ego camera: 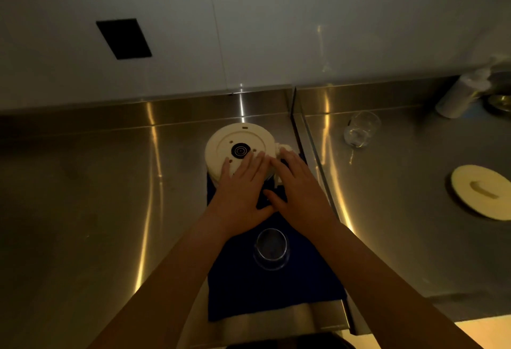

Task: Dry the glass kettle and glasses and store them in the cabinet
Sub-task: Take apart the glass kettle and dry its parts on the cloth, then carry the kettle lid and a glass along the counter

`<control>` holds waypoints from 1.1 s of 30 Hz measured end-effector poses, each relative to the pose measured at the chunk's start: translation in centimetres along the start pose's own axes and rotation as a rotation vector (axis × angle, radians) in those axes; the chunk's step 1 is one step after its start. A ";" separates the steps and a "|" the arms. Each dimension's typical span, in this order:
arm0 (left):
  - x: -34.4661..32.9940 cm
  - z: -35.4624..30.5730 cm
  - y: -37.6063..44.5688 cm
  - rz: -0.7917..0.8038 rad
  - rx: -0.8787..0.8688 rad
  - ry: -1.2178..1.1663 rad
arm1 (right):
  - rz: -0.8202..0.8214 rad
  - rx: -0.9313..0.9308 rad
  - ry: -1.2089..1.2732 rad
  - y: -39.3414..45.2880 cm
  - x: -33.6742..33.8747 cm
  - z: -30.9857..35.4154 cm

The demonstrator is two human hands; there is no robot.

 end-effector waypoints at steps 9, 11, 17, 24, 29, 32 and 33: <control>-0.2 -4.3 0.8 -0.022 -0.047 0.014 | 0.015 -0.058 -0.004 -3.7 1.4 -3.2; -0.4 -5.4 1.5 -0.018 -0.051 0.023 | 0.021 -0.056 -0.029 -4.4 2.2 -4.4; -1.1 -9.3 5.0 0.036 0.013 0.050 | 0.080 -0.101 -0.086 -6.6 5.3 -9.8; -3.6 -15.5 10.2 0.119 0.051 0.014 | 0.116 -0.196 -0.145 -10.2 9.7 -18.5; -4.5 -19.5 14.7 0.124 0.058 0.022 | 0.116 -0.289 -0.155 -13.1 13.2 -25.3; -4.6 -21.4 17.6 0.138 0.044 -0.010 | 0.129 -0.362 -0.171 -14.7 14.9 -29.5; -4.7 -22.0 18.6 0.146 0.043 -0.012 | 0.134 -0.387 -0.171 -15.2 15.4 -30.8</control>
Point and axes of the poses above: each hand's wrist, its own y-axis towards the middle knuckle, its own x-axis out of the back of the hand, z = x × y, the point moved 9 cm from there along y, towards the middle knuckle, and after that the axes turned 9 degrees about z, right-handed, at the moved point
